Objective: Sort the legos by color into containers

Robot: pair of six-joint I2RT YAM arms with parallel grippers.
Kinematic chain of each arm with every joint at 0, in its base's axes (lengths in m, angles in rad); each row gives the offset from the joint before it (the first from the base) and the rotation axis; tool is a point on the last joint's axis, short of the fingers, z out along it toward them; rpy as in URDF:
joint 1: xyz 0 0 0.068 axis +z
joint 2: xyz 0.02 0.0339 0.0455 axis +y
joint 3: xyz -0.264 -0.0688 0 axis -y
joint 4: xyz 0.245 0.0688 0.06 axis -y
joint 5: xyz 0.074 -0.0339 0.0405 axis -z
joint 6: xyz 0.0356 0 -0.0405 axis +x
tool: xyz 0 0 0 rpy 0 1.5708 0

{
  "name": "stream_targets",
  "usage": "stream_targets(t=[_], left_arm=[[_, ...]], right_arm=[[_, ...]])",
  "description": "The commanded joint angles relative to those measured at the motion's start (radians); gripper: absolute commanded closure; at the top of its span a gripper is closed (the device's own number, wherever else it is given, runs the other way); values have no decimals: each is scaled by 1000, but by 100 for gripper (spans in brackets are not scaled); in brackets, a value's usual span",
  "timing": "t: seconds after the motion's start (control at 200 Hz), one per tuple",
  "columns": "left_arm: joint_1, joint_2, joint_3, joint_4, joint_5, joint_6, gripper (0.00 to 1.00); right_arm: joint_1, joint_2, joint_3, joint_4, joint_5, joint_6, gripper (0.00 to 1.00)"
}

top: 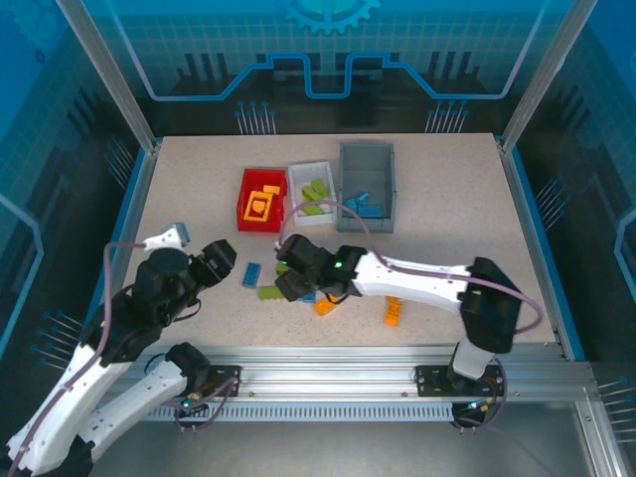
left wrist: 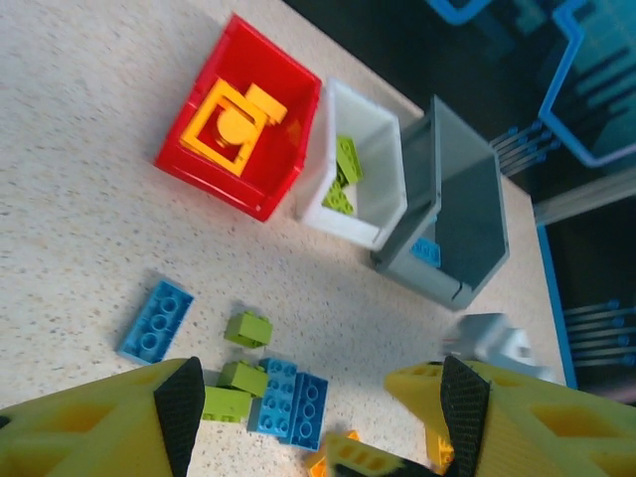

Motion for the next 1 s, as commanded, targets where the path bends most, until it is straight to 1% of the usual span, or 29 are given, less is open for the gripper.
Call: stream_targets(t=[0.0, 0.07, 0.13, 0.24, 0.375, 0.52, 0.72, 0.865, 0.925, 0.995], left_arm=[[-3, -7, -20, -73, -87, -34, 32], [-3, 1, -16, -63, -96, -34, 31], [-3, 11, -6, -49, -100, -25, 31], [-3, 40, 21, -42, -107, 1, 30], [-3, 50, 36, -50, -110, 16, 30], [-3, 31, 24, -59, -111, 13, 29], [-3, 12, 26, -82, -113, 12, 29], [-3, 0, 34, -100, -118, 17, 29], [-3, -6, 36, -107, -122, 18, 29], [-3, -10, 39, -113, -126, 19, 29]], right_arm=[[11, 113, 131, -37, -35, -23, 23], [13, 205, 238, -65, -56, -35, 22], [10, 280, 326, -89, -69, -14, 22], [-5, 403, 475, -152, -113, 83, 24], [-5, 538, 654, -227, -164, 190, 29], [-3, 654, 801, -320, -138, 279, 30], [-8, 729, 884, -399, -96, 395, 29], [-6, 759, 898, -382, -103, 416, 29], [-6, 788, 931, -393, -103, 419, 30], [-9, 825, 976, -412, -96, 419, 35]])
